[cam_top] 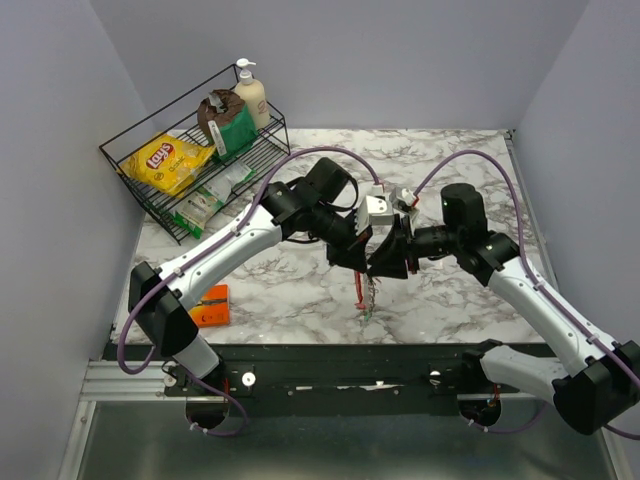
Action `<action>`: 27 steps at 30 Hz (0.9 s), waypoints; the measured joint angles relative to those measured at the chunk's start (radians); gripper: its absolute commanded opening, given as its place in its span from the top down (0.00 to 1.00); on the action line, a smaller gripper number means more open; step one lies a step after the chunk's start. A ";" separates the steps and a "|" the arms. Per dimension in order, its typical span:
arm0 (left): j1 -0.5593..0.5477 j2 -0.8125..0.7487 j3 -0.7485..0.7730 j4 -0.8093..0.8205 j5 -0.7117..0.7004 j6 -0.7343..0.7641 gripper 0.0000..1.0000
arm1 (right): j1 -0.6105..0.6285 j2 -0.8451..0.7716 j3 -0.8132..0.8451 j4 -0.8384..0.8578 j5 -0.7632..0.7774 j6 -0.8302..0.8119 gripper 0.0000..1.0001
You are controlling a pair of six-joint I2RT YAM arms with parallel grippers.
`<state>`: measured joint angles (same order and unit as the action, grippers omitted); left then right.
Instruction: Put the keys on the keyring
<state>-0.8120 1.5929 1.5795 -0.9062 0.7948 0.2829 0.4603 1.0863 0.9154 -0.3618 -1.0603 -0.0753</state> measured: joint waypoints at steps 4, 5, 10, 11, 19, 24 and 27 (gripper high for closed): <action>-0.002 -0.024 -0.052 0.077 -0.010 -0.034 1.00 | -0.001 -0.036 0.000 0.004 0.026 0.003 0.35; -0.002 -0.031 -0.066 0.094 -0.014 -0.044 1.00 | -0.001 -0.051 0.000 0.006 0.030 0.003 0.34; -0.004 -0.108 -0.196 0.250 -0.054 -0.127 1.00 | 0.001 -0.114 0.000 0.031 0.053 0.015 0.33; -0.004 -0.129 -0.229 0.299 -0.066 -0.155 1.00 | 0.001 -0.122 0.000 0.034 0.060 0.018 0.33; -0.003 -0.294 -0.467 0.657 -0.140 -0.317 1.00 | 0.001 -0.198 -0.002 0.070 0.142 0.053 0.33; -0.003 -0.345 -0.573 0.902 -0.158 -0.413 1.00 | 0.001 -0.241 -0.008 0.101 0.162 0.078 0.33; -0.004 -0.352 -0.615 1.020 -0.158 -0.458 1.00 | 0.001 -0.249 -0.011 0.108 0.162 0.086 0.33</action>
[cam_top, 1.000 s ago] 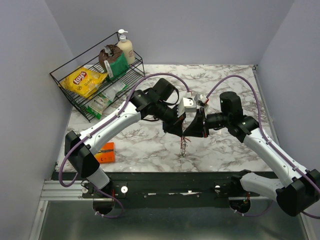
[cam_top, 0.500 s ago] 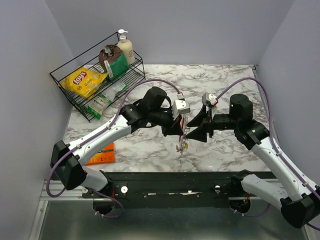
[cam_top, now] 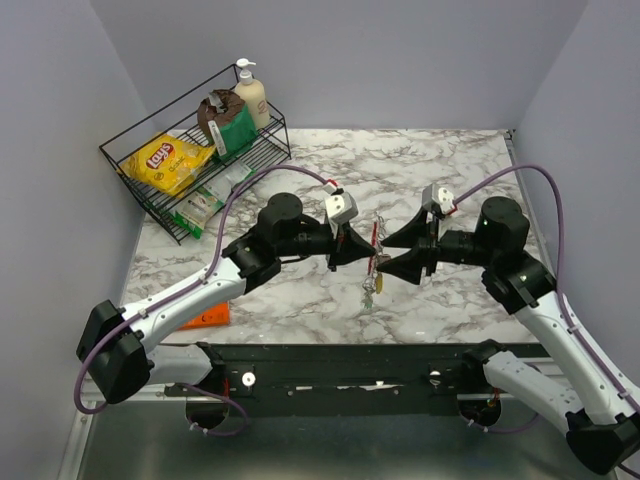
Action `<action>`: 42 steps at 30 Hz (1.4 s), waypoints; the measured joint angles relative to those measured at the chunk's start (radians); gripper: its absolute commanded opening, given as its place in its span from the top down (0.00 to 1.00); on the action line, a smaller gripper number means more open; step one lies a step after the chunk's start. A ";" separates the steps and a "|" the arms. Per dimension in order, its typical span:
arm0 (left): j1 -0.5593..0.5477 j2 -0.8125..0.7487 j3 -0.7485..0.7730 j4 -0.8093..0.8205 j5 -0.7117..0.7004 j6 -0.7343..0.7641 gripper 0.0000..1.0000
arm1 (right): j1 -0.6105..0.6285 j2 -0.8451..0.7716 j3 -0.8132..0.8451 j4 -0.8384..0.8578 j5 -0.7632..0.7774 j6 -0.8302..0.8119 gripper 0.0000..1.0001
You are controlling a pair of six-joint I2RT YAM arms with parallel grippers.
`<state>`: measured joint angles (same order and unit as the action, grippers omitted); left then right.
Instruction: Put the keys on the keyring
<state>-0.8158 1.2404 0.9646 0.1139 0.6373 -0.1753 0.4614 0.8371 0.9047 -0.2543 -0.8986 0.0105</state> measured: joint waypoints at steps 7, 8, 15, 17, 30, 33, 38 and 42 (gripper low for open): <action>0.001 -0.001 -0.042 0.161 -0.002 -0.066 1.00 | -0.003 -0.034 -0.019 0.001 0.007 0.000 0.31; 0.003 -0.001 -0.042 0.164 -0.004 -0.071 1.00 | -0.003 -0.039 -0.020 0.002 0.011 0.001 0.31; 0.038 -0.001 -0.048 0.164 -0.009 -0.114 1.00 | -0.012 -0.038 -0.043 0.005 0.028 0.008 0.31; 0.049 -0.008 -0.070 0.193 -0.007 -0.142 1.00 | -0.014 -0.036 -0.055 0.005 0.036 0.008 0.31; 0.084 -0.016 -0.165 0.443 0.085 -0.290 1.00 | -0.025 -0.008 -0.103 0.056 0.045 0.019 0.55; 0.089 -0.015 -0.172 0.503 0.101 -0.317 1.00 | -0.025 0.012 -0.106 0.075 0.036 0.025 0.58; 0.092 -0.003 -0.178 0.576 0.124 -0.355 1.00 | -0.025 0.019 -0.106 0.101 0.017 0.034 0.60; 0.101 0.006 -0.179 0.604 0.135 -0.370 1.00 | -0.025 0.002 -0.108 0.113 0.014 0.033 0.55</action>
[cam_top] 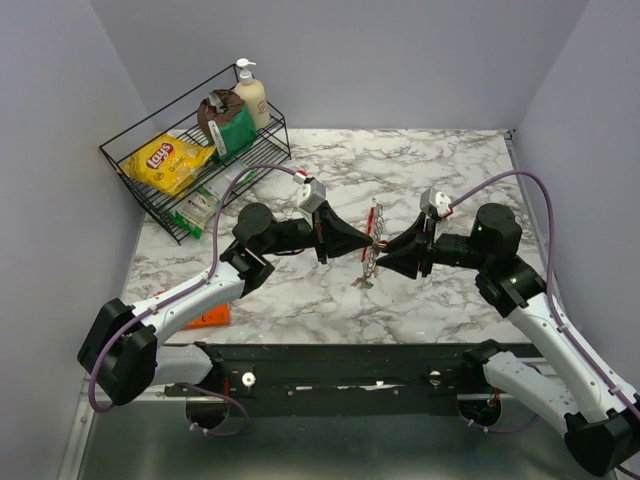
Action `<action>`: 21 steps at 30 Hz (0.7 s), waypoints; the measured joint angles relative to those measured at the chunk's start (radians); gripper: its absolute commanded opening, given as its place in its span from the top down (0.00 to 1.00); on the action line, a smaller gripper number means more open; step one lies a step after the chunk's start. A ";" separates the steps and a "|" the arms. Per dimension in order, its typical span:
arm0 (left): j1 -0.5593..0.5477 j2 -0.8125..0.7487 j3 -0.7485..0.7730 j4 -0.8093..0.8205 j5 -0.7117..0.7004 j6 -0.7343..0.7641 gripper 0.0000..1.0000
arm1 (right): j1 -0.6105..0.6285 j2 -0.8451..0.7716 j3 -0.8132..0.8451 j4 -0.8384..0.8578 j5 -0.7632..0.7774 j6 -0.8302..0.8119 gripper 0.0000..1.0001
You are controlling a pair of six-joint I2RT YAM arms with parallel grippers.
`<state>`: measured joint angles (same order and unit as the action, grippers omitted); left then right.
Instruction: Put the keys on the keyring
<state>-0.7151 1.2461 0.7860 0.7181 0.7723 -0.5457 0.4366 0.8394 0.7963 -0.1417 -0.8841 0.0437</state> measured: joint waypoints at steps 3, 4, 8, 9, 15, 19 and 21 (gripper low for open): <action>0.004 0.001 -0.004 0.016 0.007 -0.006 1.00 | 0.000 -0.032 -0.013 0.016 0.000 -0.002 0.51; 0.007 0.002 -0.004 0.019 0.010 -0.006 1.00 | 0.000 -0.045 -0.019 0.024 0.000 -0.003 0.51; 0.011 0.008 -0.004 0.031 0.021 -0.014 1.00 | 0.000 -0.083 -0.035 0.057 0.000 -0.003 0.51; 0.012 0.011 -0.004 0.037 0.024 -0.017 1.00 | 0.000 -0.084 -0.035 0.066 -0.001 -0.003 0.51; 0.013 0.027 -0.004 0.052 0.033 -0.032 1.00 | 0.000 -0.071 -0.035 0.086 0.000 -0.008 0.51; 0.013 0.029 -0.004 0.065 0.042 -0.040 1.00 | 0.000 -0.051 -0.035 0.096 0.000 -0.010 0.57; 0.013 0.029 -0.004 0.072 0.047 -0.044 1.00 | 0.000 -0.042 -0.035 0.097 -0.002 -0.011 0.66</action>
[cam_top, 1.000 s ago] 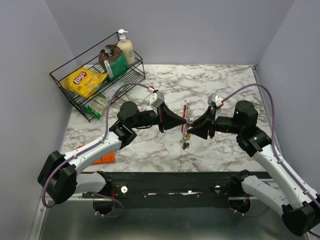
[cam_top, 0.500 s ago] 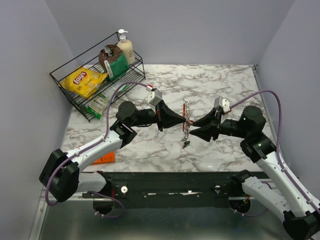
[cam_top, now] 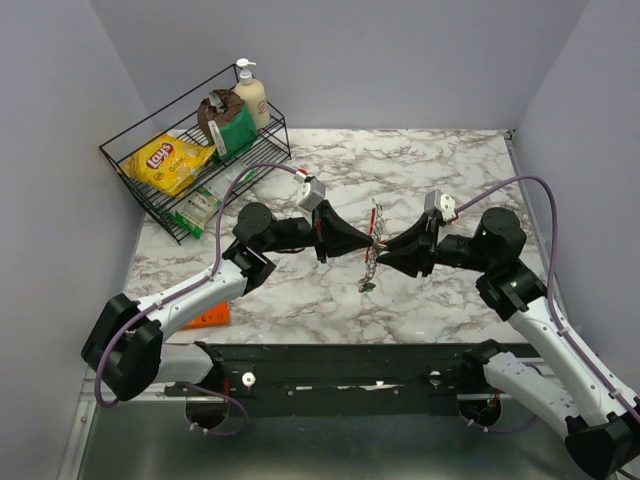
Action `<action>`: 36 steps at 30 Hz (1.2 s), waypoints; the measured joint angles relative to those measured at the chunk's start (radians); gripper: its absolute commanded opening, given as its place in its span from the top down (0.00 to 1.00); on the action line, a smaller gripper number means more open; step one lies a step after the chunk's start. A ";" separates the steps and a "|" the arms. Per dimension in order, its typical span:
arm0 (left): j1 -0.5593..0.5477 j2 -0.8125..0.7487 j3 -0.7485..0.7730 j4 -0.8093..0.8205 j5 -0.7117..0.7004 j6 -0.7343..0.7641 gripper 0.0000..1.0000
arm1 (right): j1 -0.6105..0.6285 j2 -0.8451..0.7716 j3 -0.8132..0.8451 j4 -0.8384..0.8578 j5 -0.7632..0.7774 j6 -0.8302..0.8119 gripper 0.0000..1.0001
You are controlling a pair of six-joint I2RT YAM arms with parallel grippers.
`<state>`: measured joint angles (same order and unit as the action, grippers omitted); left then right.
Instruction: Put the keys on the keyring
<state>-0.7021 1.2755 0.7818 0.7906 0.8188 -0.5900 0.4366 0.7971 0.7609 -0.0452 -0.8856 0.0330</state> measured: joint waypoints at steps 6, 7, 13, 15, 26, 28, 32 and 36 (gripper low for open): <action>0.000 0.002 0.000 0.023 0.006 -0.010 1.00 | 0.000 0.010 0.000 0.007 -0.014 0.000 0.91; 0.000 0.002 -0.001 0.026 0.006 -0.010 1.00 | 0.000 0.010 0.000 0.009 -0.017 0.000 0.95; 0.000 0.004 -0.007 0.062 0.006 -0.027 1.00 | 0.000 0.003 0.000 0.016 -0.022 0.001 0.99; 0.000 0.004 -0.012 0.079 0.007 -0.033 1.00 | 0.000 0.000 -0.001 0.018 -0.022 0.001 0.99; 0.000 0.036 -0.046 0.250 0.021 -0.119 1.00 | 0.000 0.006 -0.018 0.030 -0.057 0.002 0.99; 0.000 0.048 -0.047 0.285 0.025 -0.138 1.00 | 0.000 0.013 -0.018 0.036 -0.071 0.003 0.99; 0.001 0.078 -0.048 0.353 0.033 -0.179 1.00 | 0.000 0.027 -0.018 0.047 -0.096 0.004 0.98; 0.001 0.087 -0.048 0.377 0.035 -0.193 1.00 | 0.000 0.040 -0.018 0.051 -0.115 0.010 0.65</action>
<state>-0.7013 1.3621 0.7341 1.1671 0.8543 -0.7830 0.4366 0.8371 0.7429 0.0063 -1.0008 0.0425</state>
